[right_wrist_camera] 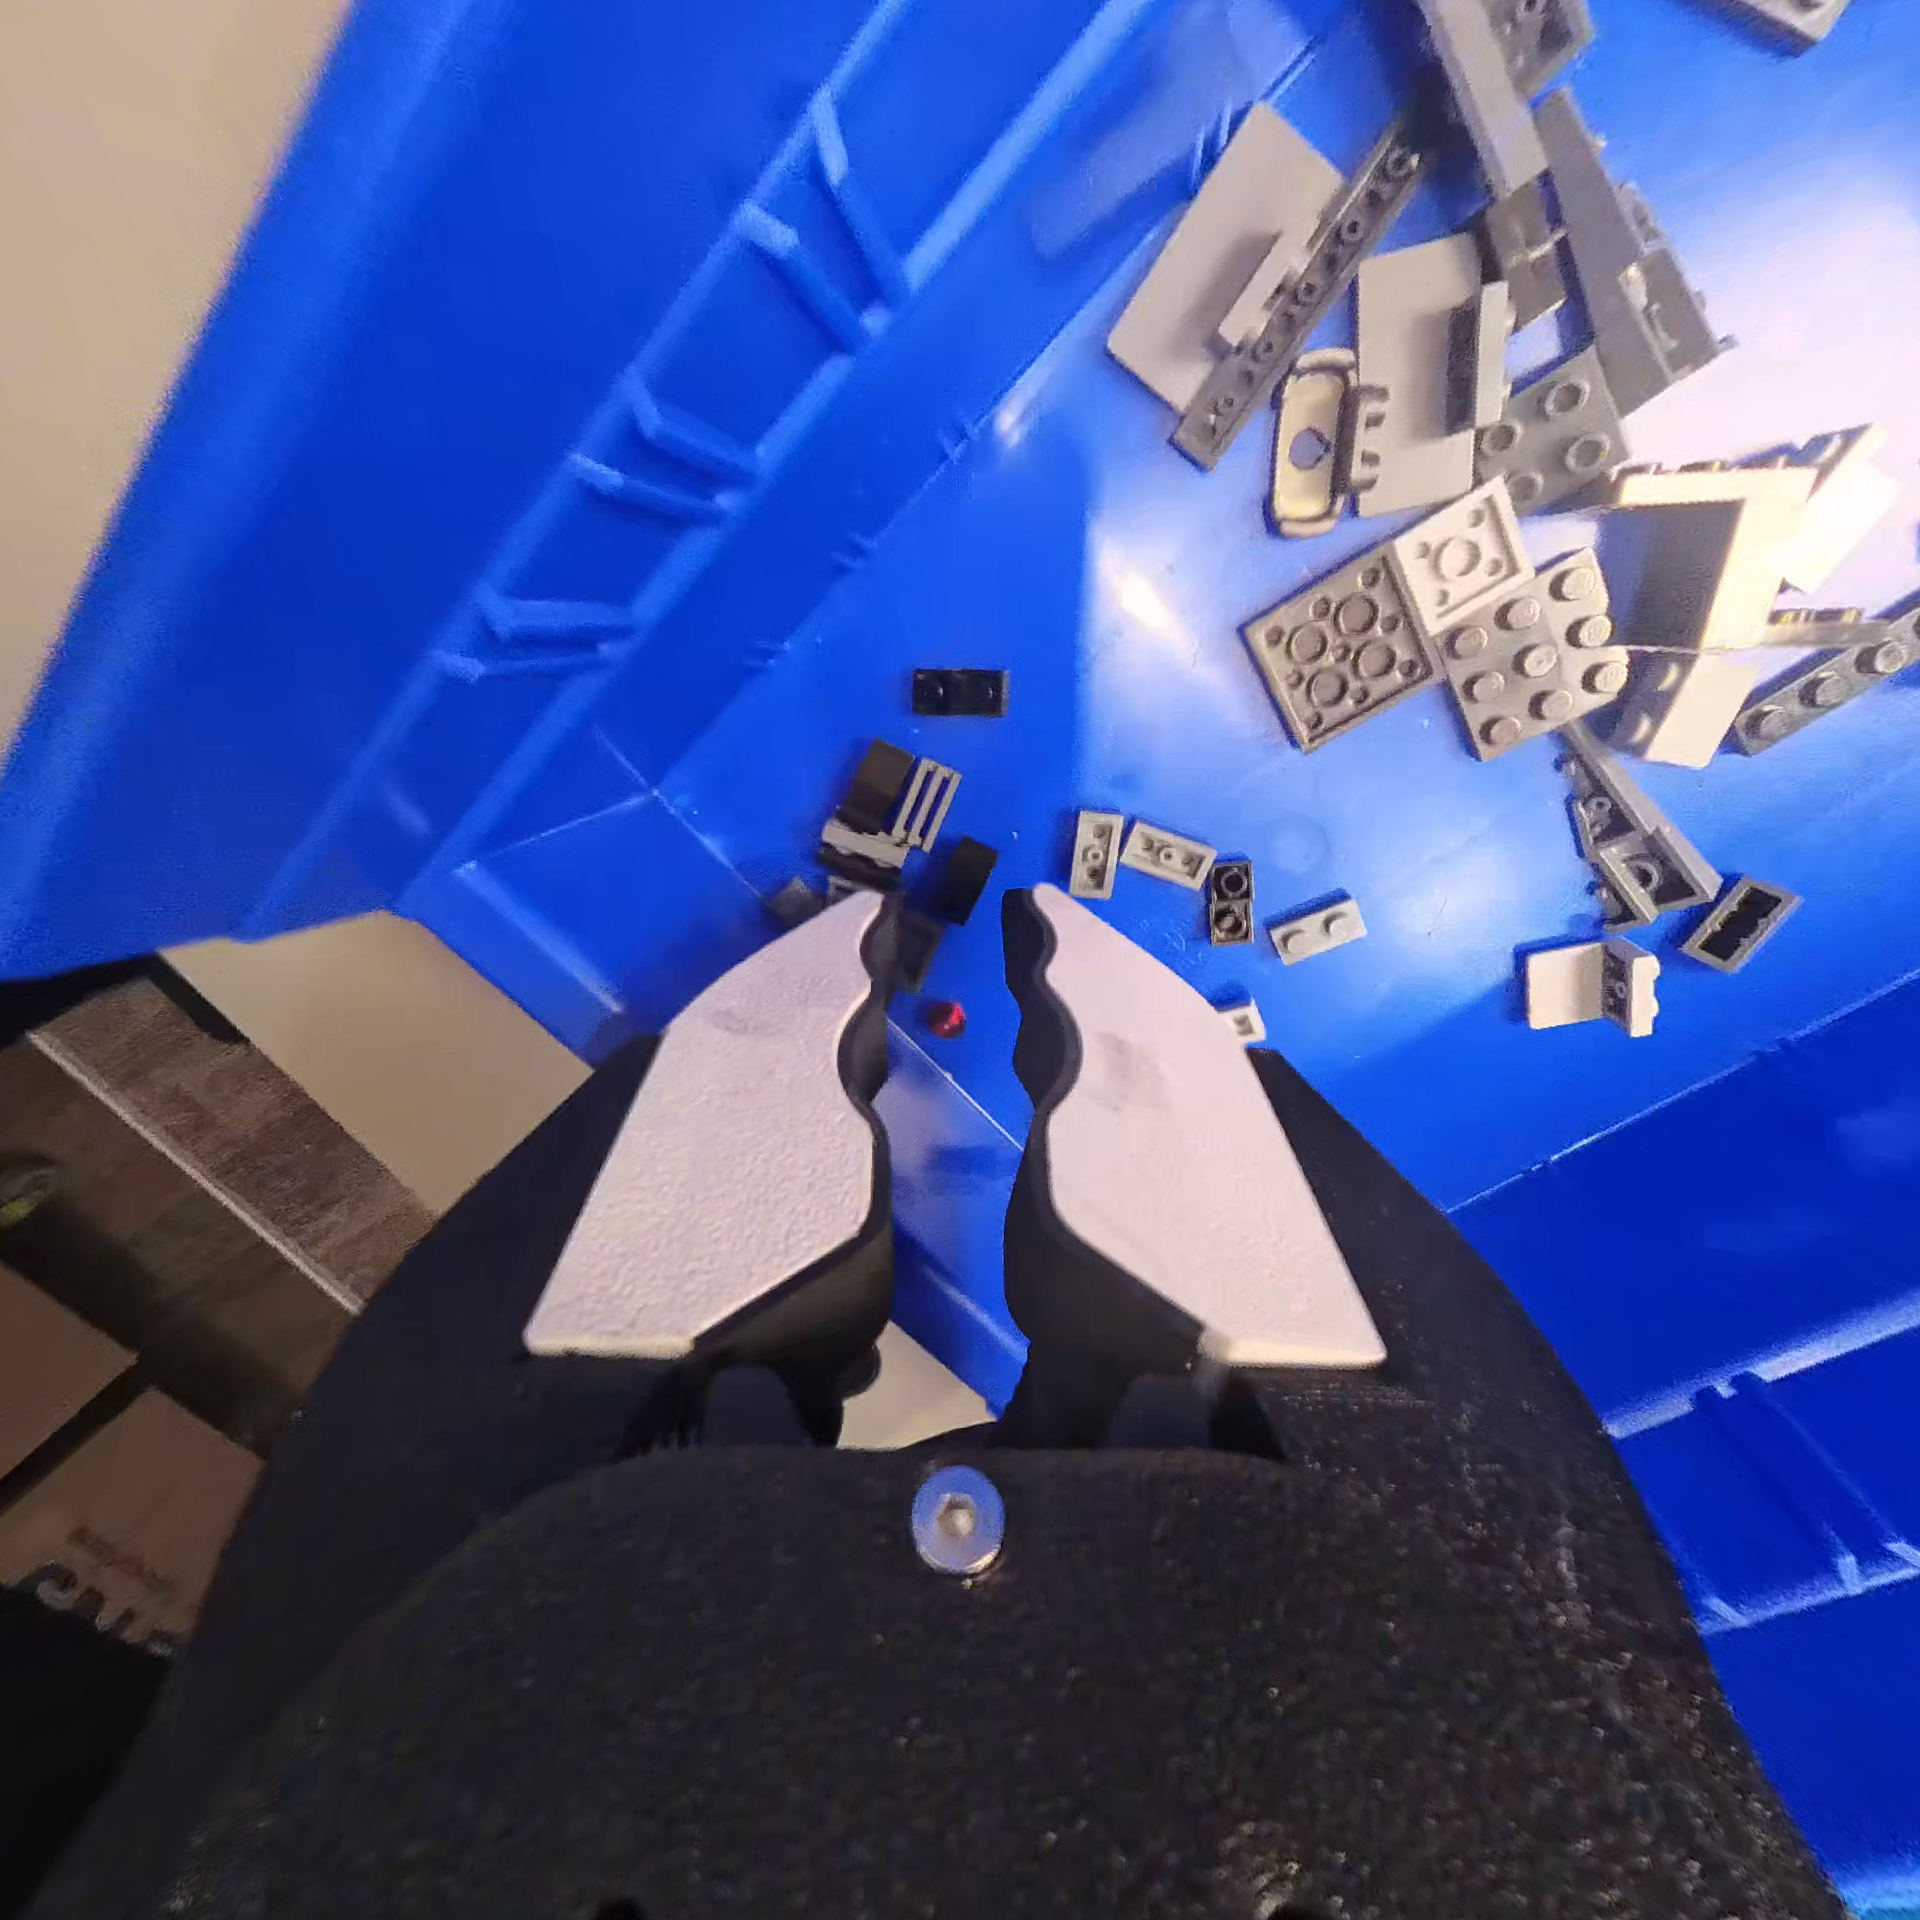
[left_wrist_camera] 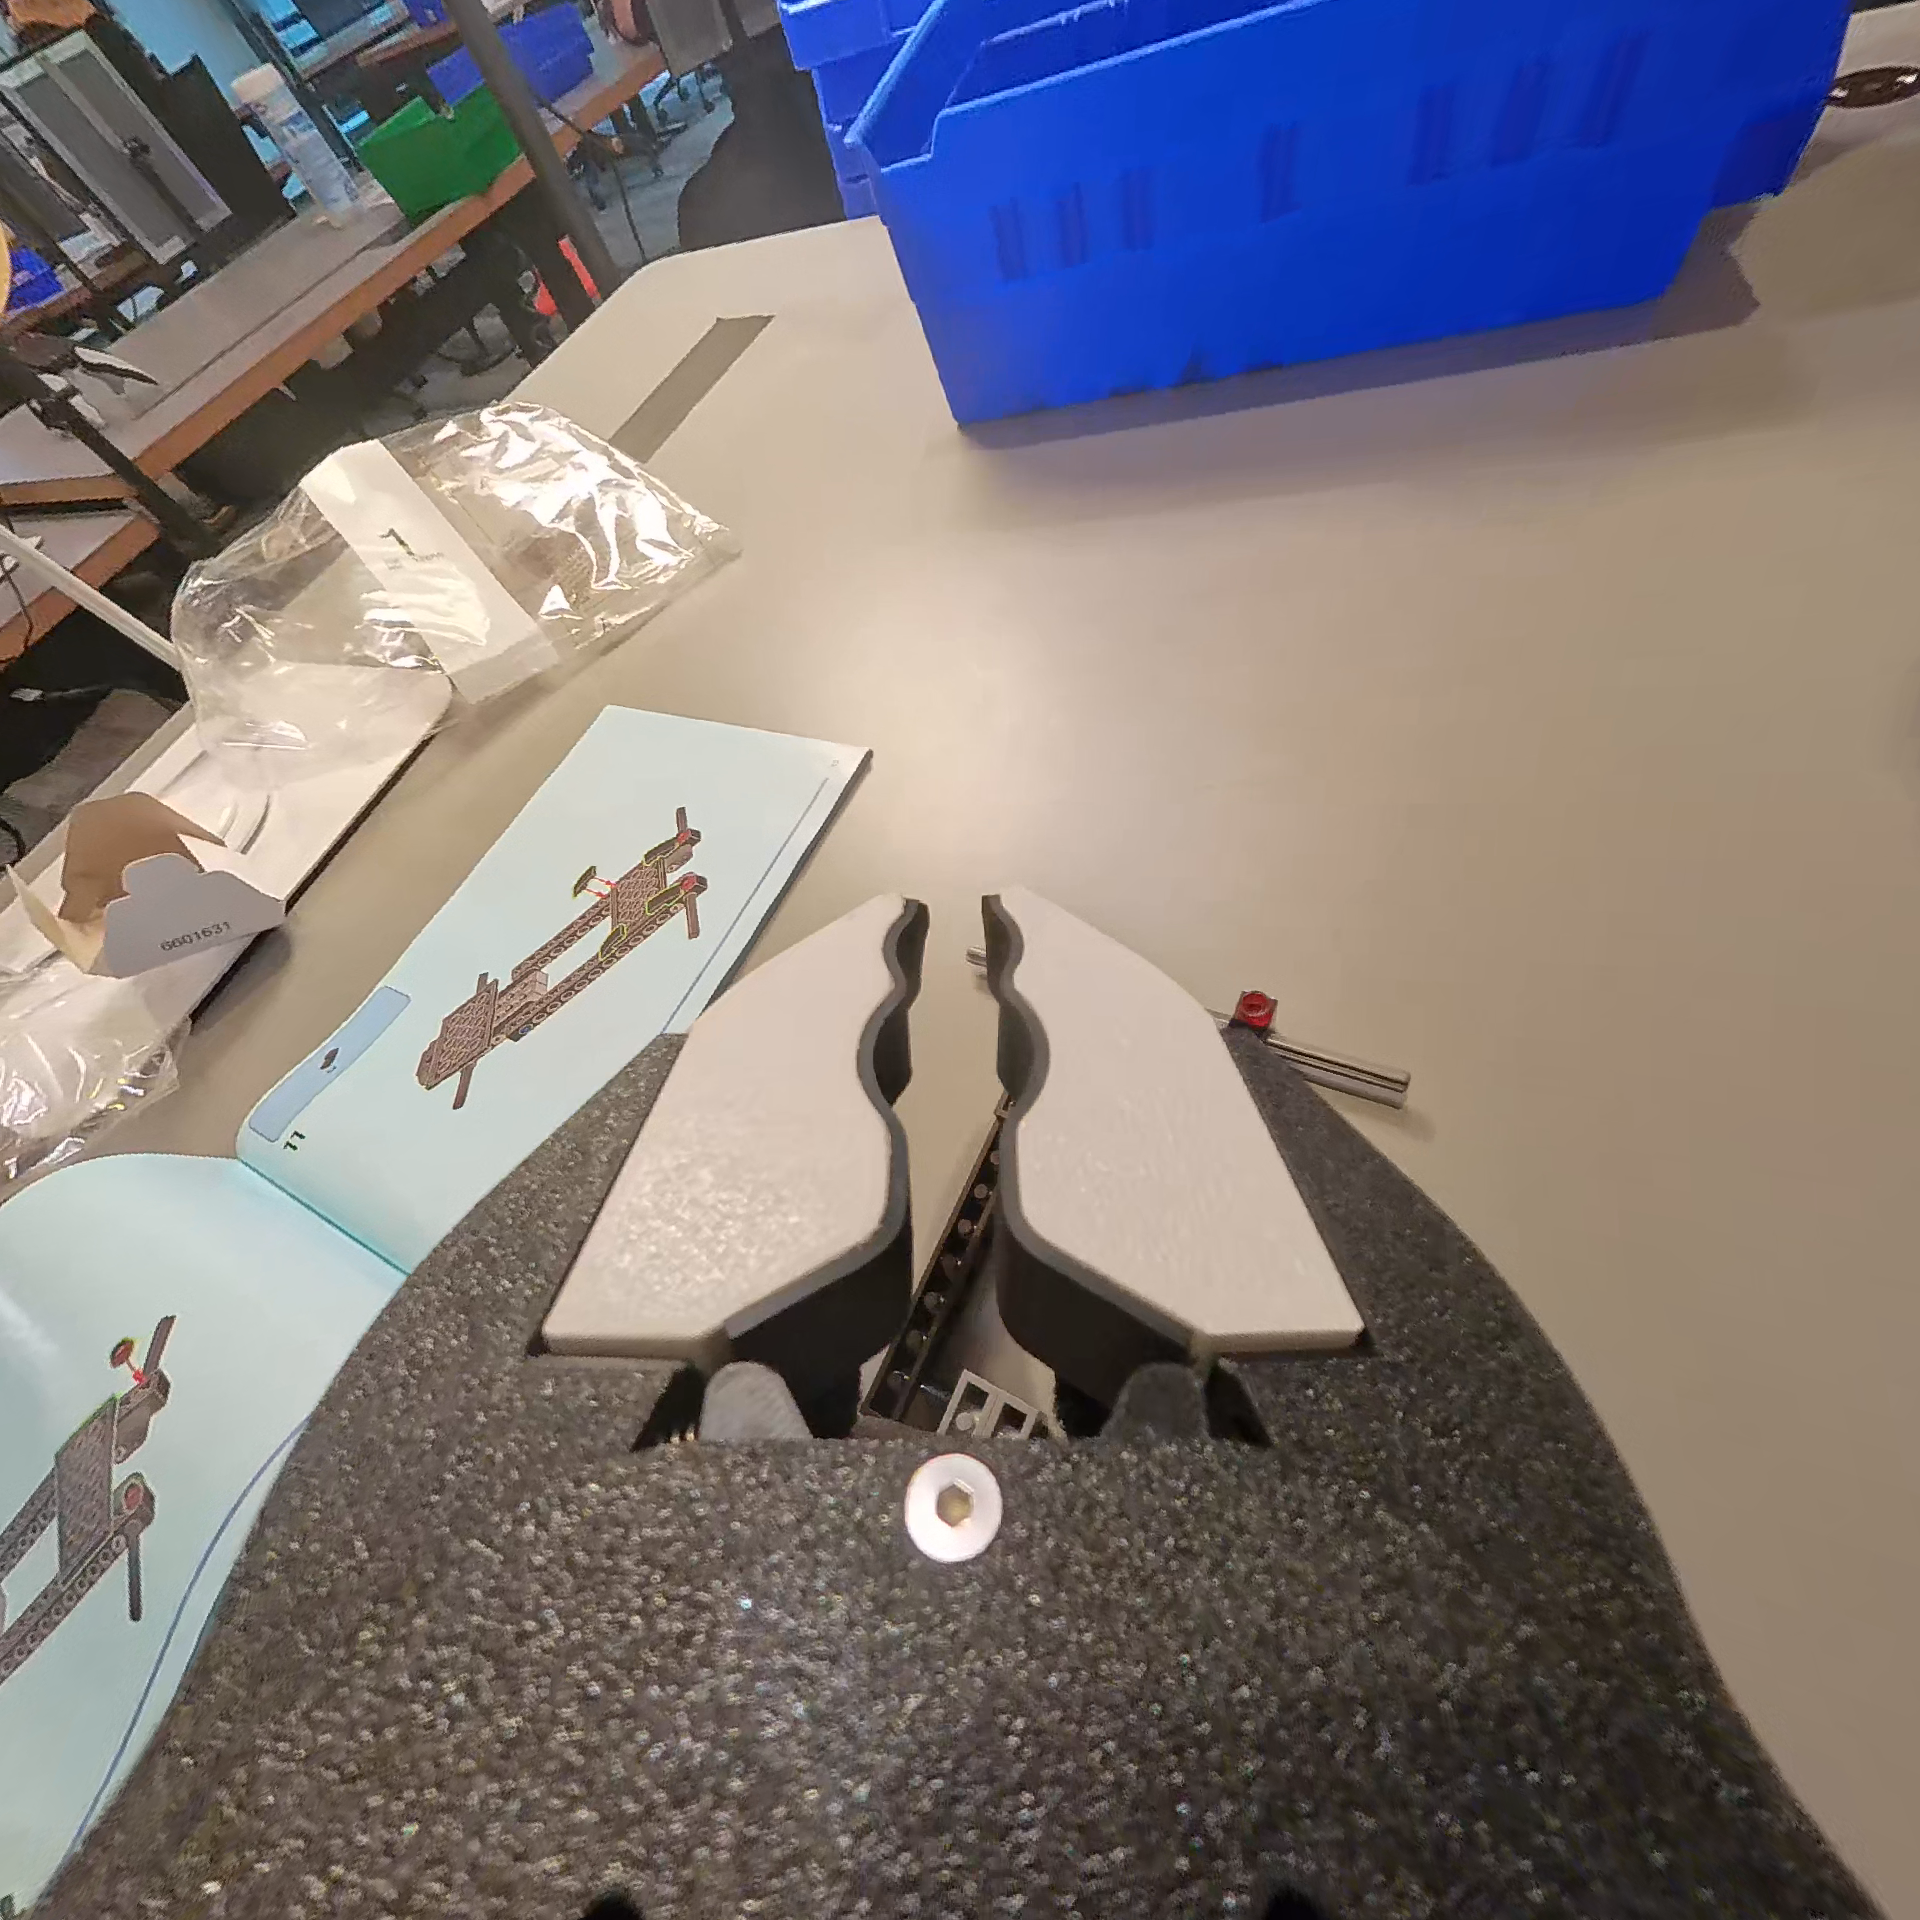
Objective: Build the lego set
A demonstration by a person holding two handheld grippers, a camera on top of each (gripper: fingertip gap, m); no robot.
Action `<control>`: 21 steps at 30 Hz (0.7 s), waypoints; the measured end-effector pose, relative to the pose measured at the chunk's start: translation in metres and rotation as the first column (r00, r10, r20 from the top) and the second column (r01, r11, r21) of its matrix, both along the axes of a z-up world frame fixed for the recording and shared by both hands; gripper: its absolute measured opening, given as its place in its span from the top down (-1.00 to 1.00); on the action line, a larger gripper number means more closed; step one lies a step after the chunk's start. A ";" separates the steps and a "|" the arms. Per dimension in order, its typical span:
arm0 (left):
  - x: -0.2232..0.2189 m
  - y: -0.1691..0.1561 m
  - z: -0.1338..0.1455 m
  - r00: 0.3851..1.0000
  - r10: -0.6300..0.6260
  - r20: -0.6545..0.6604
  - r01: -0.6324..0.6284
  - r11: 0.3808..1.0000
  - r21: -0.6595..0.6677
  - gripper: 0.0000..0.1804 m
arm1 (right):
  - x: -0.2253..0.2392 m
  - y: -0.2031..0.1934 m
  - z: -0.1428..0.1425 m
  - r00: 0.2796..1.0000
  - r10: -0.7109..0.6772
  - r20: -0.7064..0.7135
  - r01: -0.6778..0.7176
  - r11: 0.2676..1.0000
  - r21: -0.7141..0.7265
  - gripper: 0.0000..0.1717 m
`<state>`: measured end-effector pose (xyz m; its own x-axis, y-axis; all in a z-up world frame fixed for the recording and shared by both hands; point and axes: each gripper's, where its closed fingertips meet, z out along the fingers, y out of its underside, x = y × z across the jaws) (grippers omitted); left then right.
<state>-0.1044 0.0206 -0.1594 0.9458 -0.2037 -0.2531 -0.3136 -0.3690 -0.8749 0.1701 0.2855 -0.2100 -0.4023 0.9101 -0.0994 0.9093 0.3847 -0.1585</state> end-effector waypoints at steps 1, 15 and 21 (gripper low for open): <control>0.000 0.001 -0.001 1.000 0.002 -0.010 -0.002 1.000 -0.004 0.88 | -0.002 0.000 0.000 1.000 -0.012 -0.005 0.012 1.000 0.000 0.77; 0.005 0.003 -0.007 0.998 -0.017 -0.063 0.015 0.999 -0.030 0.87 | -0.002 0.004 -0.007 0.986 -0.049 0.157 0.054 0.998 -0.032 0.78; 0.007 0.001 -0.008 0.996 -0.029 -0.089 0.026 0.999 -0.035 0.88 | -0.003 0.002 -0.015 0.978 -0.044 0.206 0.041 0.999 0.023 0.84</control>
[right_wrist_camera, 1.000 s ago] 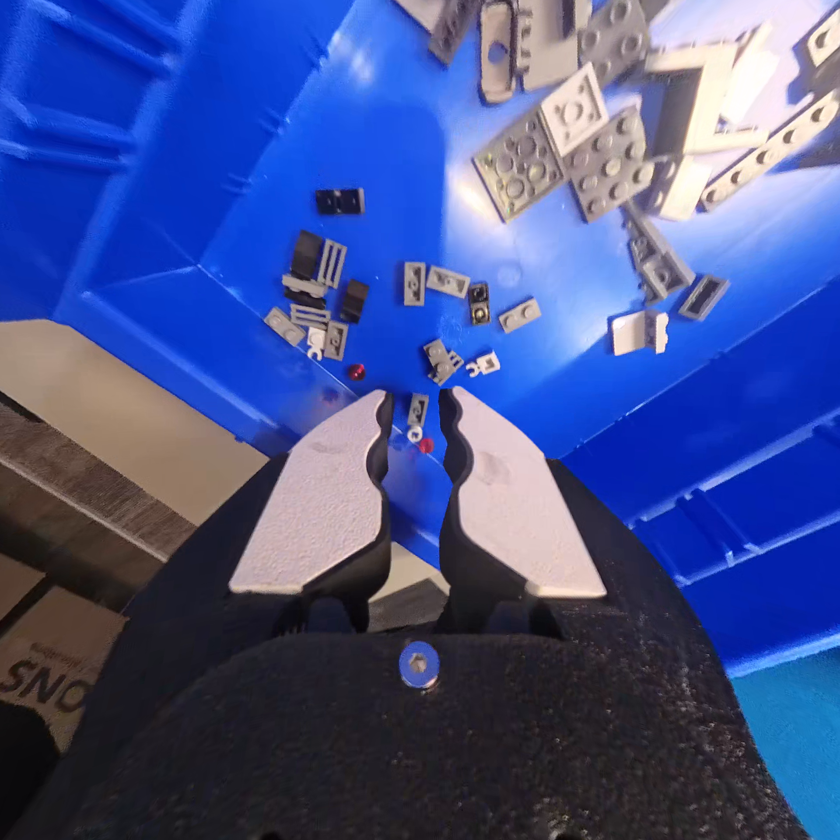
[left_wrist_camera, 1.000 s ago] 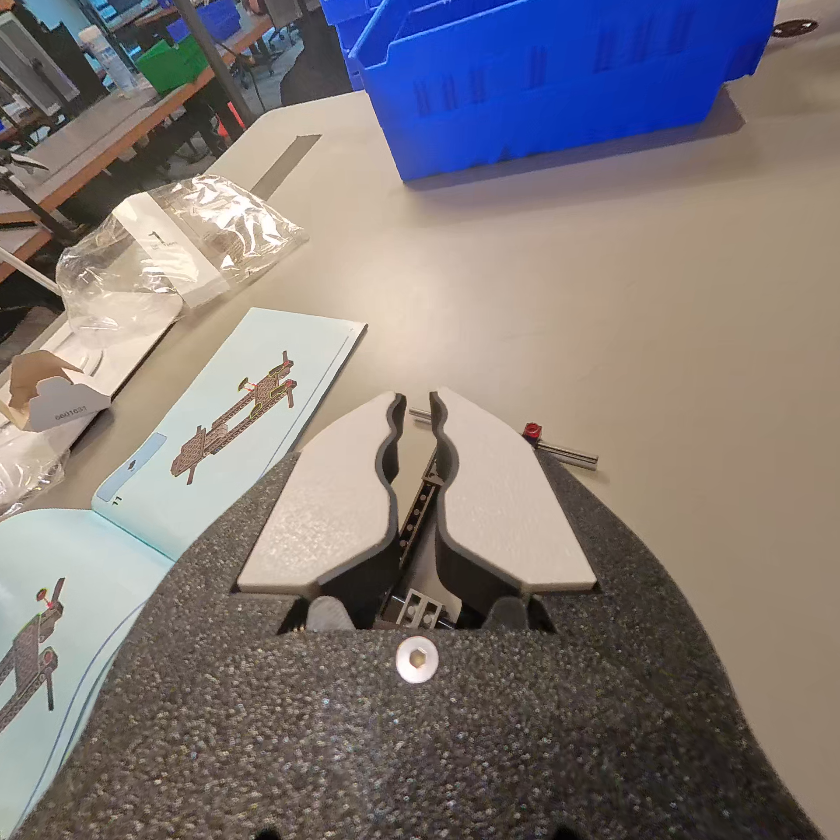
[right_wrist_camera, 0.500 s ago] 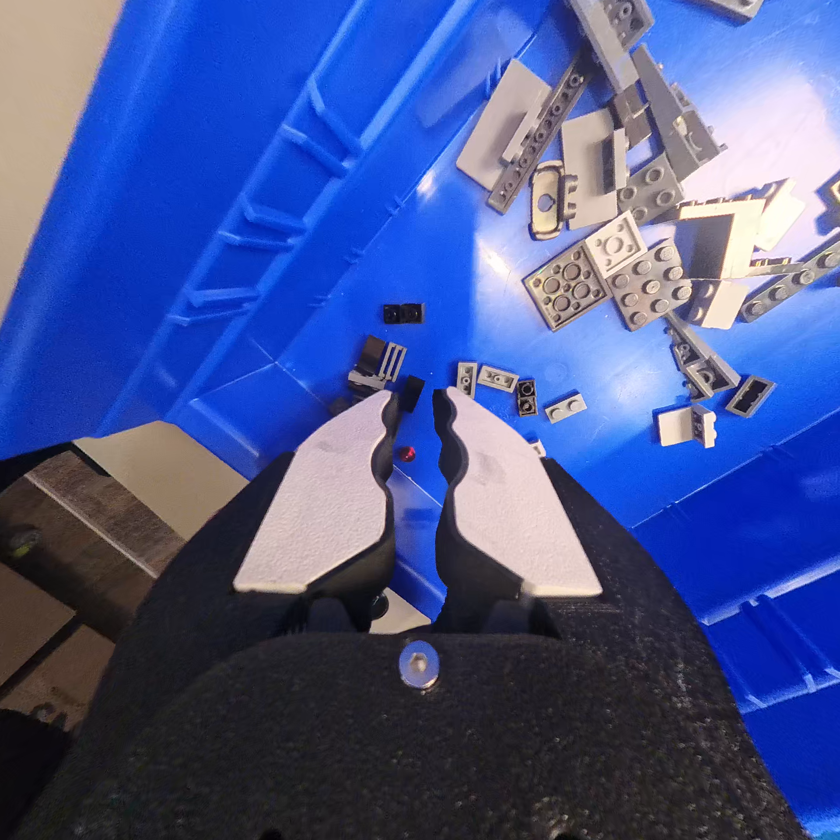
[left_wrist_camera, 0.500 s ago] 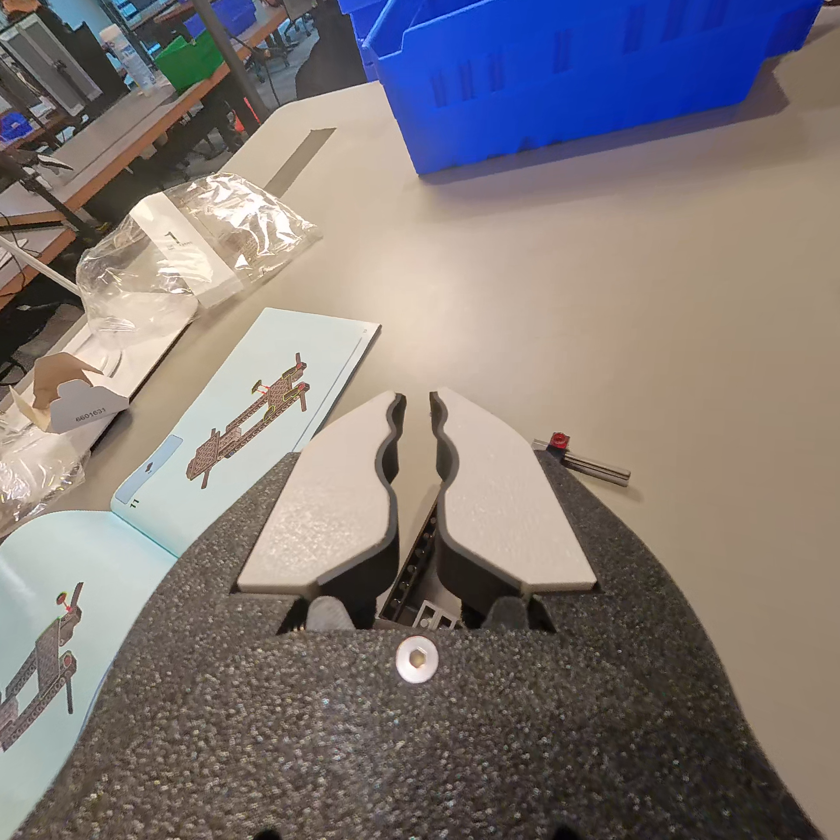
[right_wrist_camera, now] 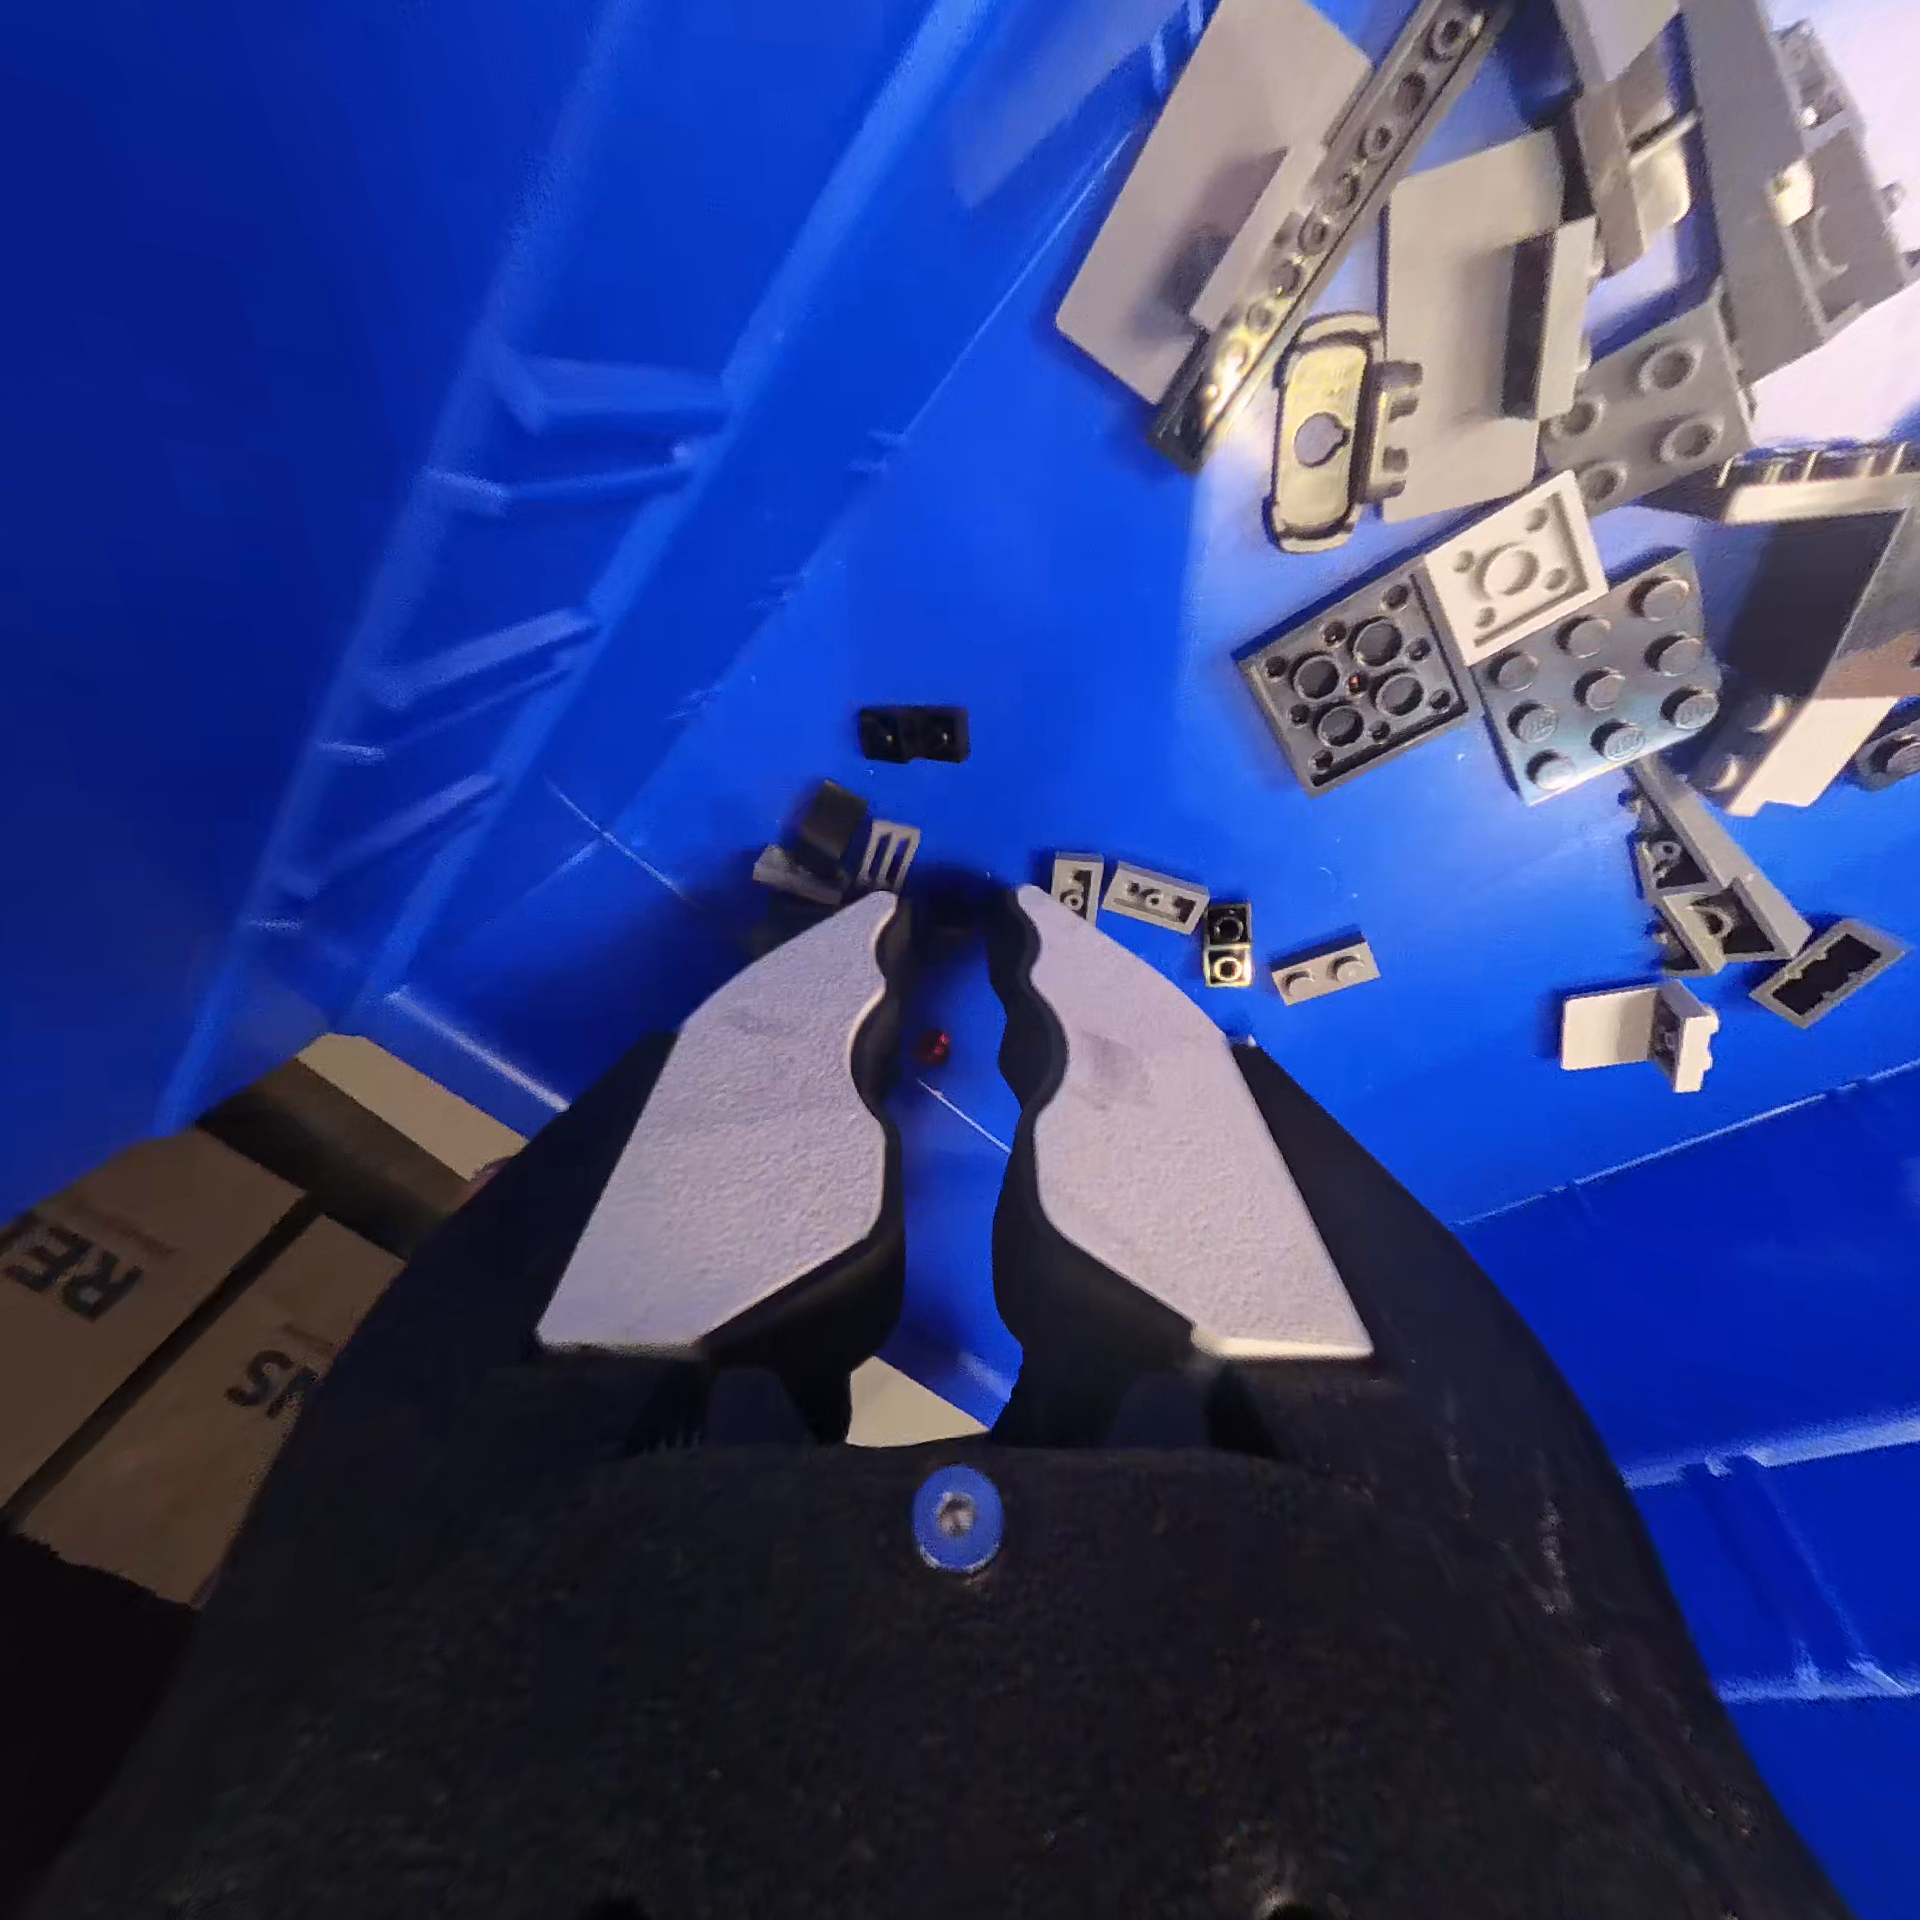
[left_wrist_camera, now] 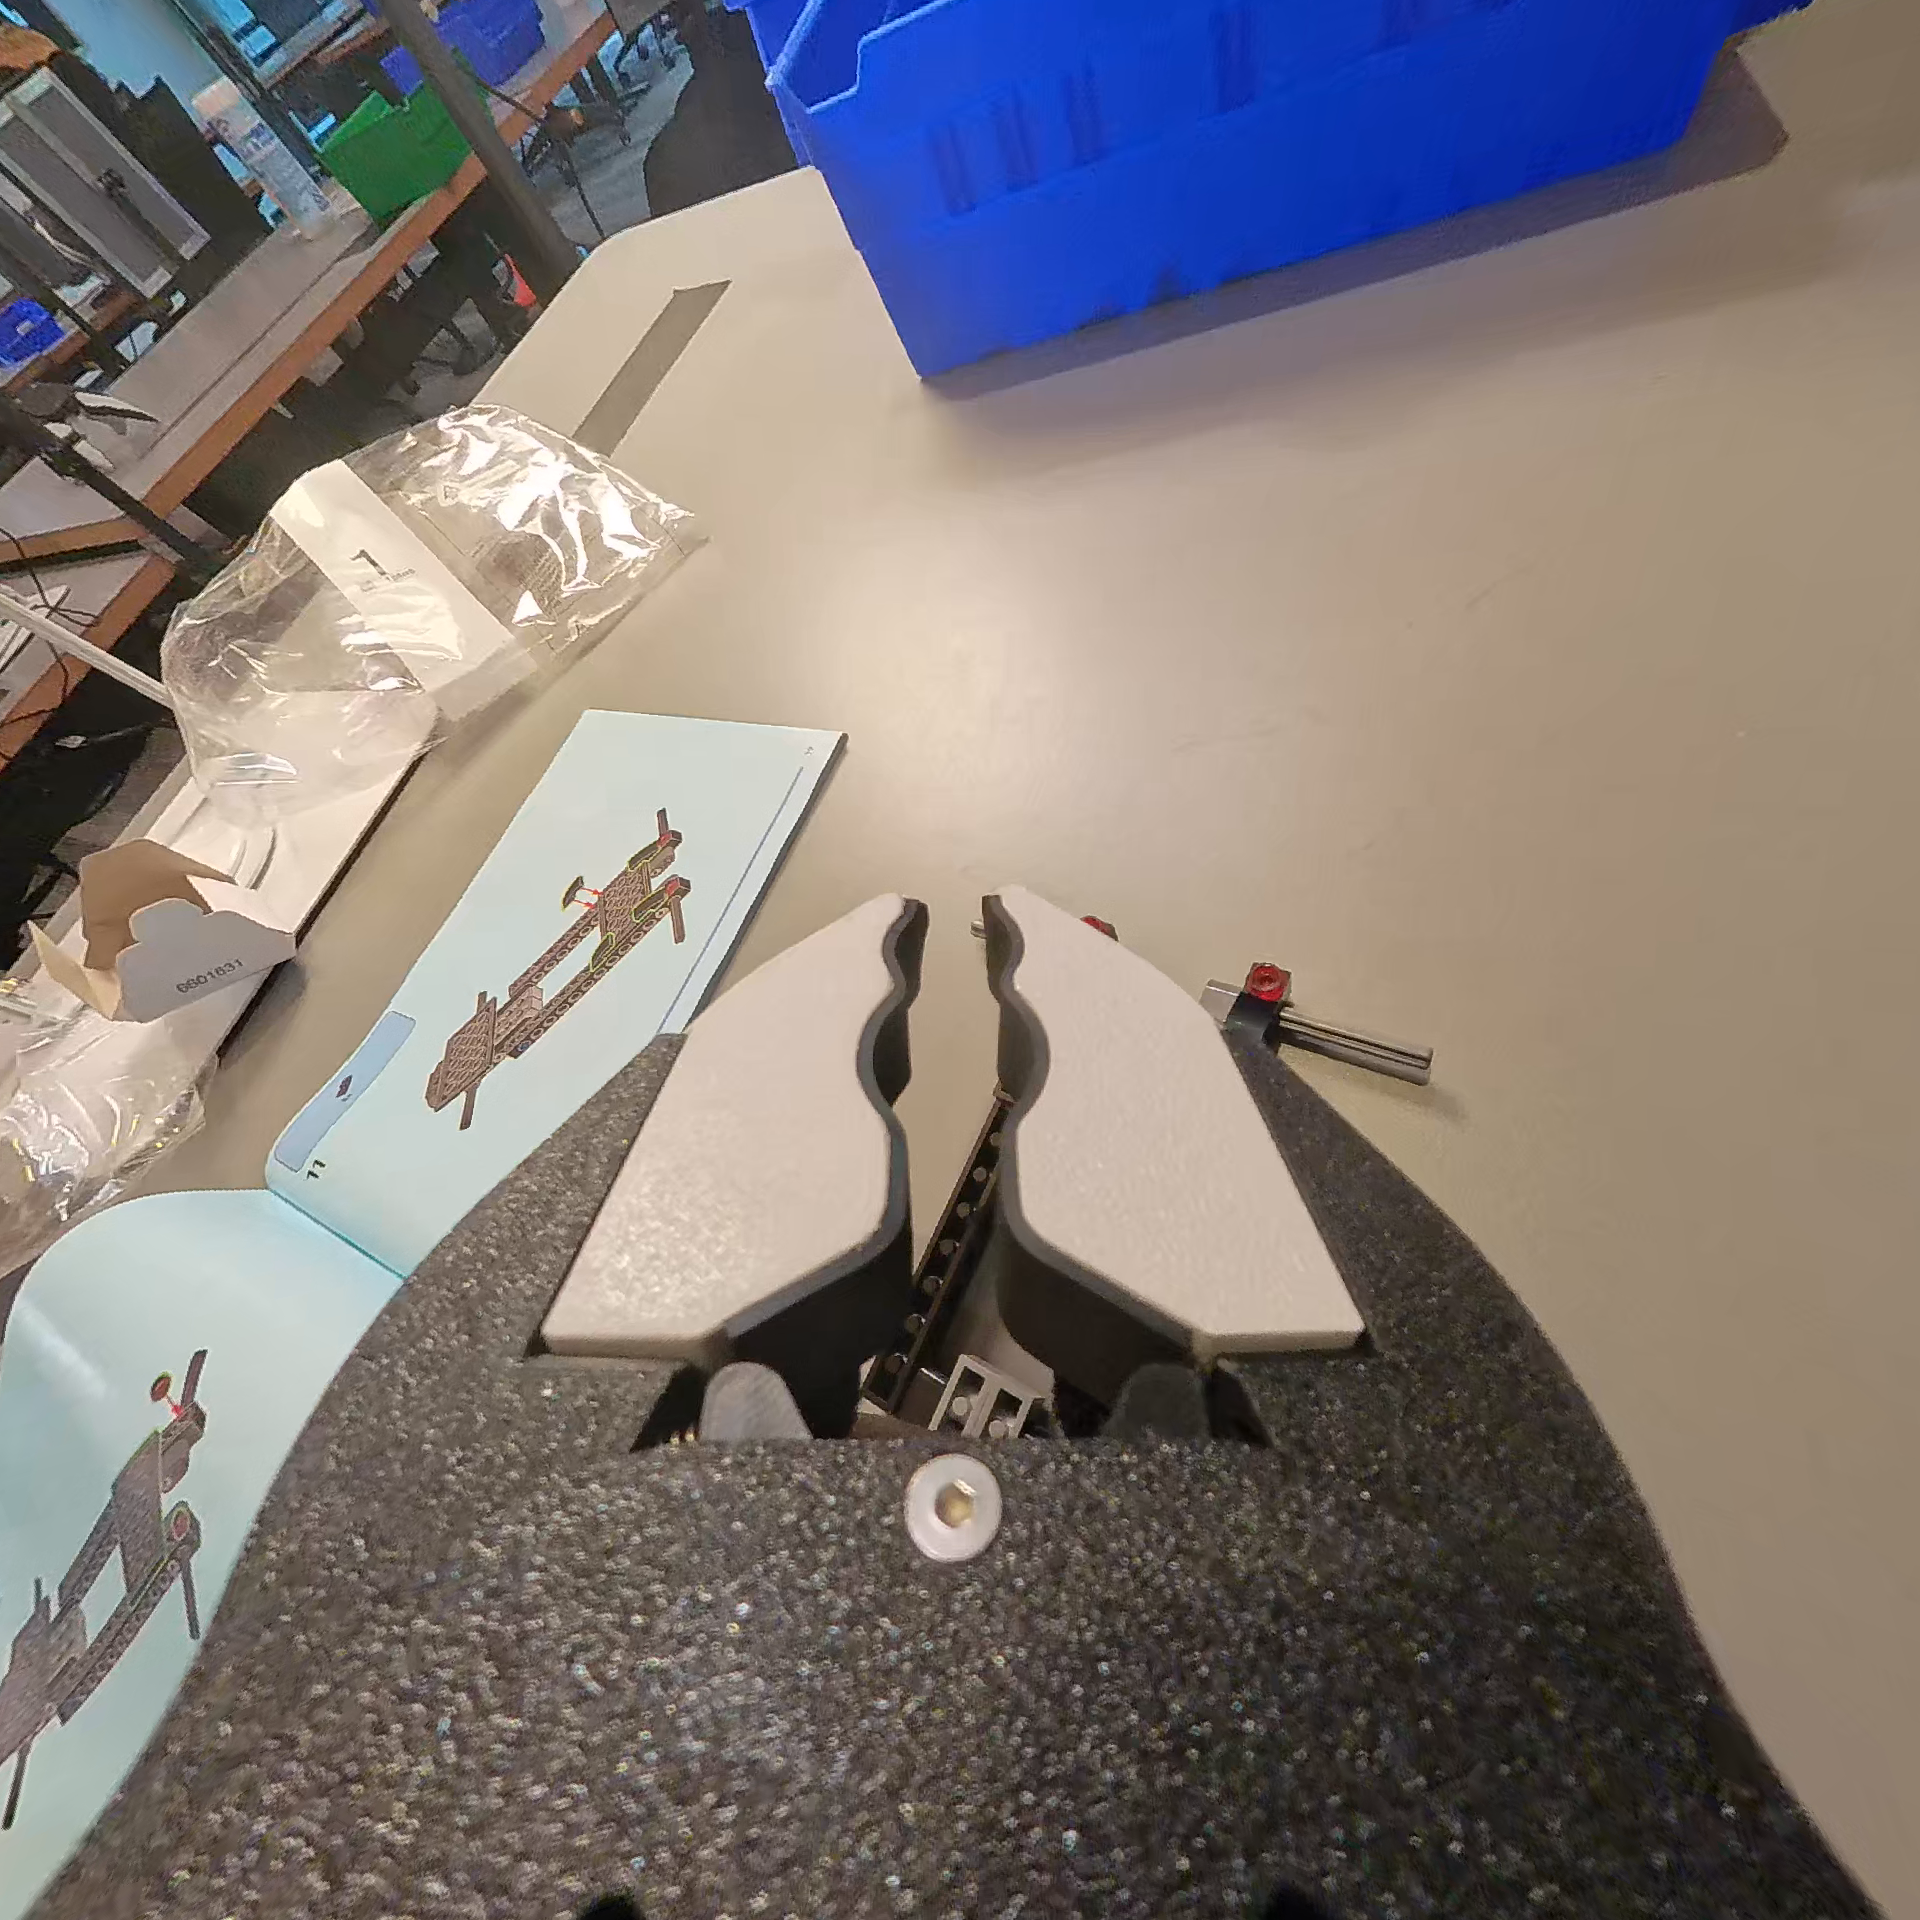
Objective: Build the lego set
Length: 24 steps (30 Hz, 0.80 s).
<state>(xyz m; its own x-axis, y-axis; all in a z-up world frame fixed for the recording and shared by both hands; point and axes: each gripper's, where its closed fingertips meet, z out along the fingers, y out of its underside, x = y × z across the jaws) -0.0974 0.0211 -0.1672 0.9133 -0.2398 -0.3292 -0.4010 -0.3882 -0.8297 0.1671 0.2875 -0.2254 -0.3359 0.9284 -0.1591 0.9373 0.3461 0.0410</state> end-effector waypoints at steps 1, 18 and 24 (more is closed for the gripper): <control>0.000 0.000 0.001 1.000 -0.002 0.006 0.002 1.000 0.003 0.88 | 0.000 0.001 0.000 1.000 0.011 0.004 -0.011 1.000 0.018 0.88; -0.015 -0.023 0.005 0.999 0.015 0.052 -0.012 0.998 -0.054 0.83 | -0.053 -0.027 0.109 0.955 0.061 -0.289 -0.025 0.992 0.125 0.91; -0.020 -0.043 -0.008 0.996 0.020 0.091 -0.011 0.995 -0.104 0.81 | -0.121 -0.145 0.103 0.896 0.287 -0.338 -0.287 0.956 0.050 0.90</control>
<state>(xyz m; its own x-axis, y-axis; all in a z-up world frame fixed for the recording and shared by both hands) -0.1170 -0.0220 -0.1753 0.9424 -0.2536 -0.2180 -0.3182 -0.4793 -0.8180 0.0457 0.1429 -0.1229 -0.6216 0.7832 0.0103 0.7544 0.6022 -0.2612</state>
